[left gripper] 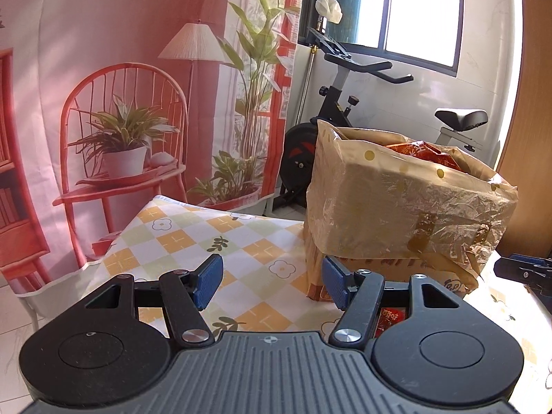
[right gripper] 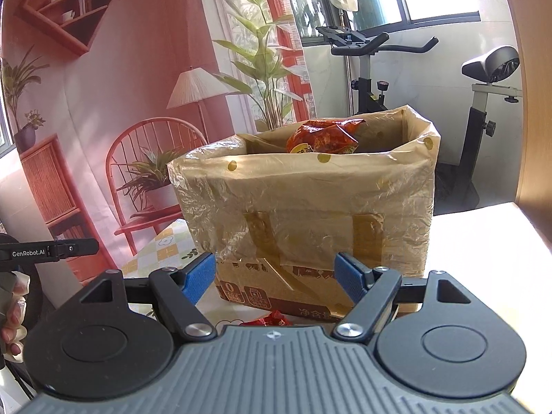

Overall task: Organize snacks
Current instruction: 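Move both open tools back from the box to the small packets on the table, then grasp the gold packet with right tool while left tool grasps the yellow wrapped snack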

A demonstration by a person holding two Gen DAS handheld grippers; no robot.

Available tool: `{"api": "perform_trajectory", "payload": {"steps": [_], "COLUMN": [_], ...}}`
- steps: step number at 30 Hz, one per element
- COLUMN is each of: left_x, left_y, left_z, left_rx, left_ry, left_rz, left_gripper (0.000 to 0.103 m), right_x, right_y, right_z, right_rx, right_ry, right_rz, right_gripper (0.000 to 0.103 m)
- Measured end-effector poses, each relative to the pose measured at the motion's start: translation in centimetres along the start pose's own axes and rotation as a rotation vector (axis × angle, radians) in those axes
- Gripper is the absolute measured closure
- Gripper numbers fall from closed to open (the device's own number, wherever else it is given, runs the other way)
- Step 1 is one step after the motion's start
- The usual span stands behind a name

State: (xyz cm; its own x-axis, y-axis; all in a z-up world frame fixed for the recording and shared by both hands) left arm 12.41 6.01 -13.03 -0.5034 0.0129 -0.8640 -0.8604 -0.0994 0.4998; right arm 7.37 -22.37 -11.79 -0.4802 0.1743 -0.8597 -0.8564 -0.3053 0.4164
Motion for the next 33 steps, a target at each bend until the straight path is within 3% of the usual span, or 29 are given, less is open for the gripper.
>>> {"api": "perform_trajectory", "payload": {"steps": [6,18,27,33], "left_x": [2.6,7.2,8.2,8.5], "left_y": [-0.5,-1.9,-1.7,-2.1], "left_z": [-0.6,-1.3,-1.5,-1.2], "left_rx": [0.002,0.028,0.048,0.052], "left_ry": [-0.023,-0.065,-0.084,-0.070], "left_rz": [0.039,0.120,0.127,0.135], "left_gripper": [0.037,0.037,0.037,0.037], "right_x": [2.9,10.8,13.2,12.6], "right_y": [-0.1,-1.0,-1.8,-3.6], "right_z": [-0.8,-0.3,1.4,0.7], "right_rx": [0.007,0.004,-0.019,-0.027], "right_ry": [-0.009,-0.060,-0.131,-0.173], "right_rz": [0.044,0.279,0.423,0.432], "right_gripper": [0.025,0.029,0.032,0.032]}}
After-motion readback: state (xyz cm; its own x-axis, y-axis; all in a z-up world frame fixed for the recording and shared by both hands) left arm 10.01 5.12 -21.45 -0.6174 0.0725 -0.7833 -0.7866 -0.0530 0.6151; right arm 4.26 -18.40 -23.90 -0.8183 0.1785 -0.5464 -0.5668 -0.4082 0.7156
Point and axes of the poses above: each gripper's, at about its wrist camera, not at the fingertips, and y roughly against the way its jaws point, z to its left, x to its underside, the point moved 3 cm from there along -y, roughly the way its jaws point, and after that the axes turned 15 degrees about -x, right-handed, at the moved point
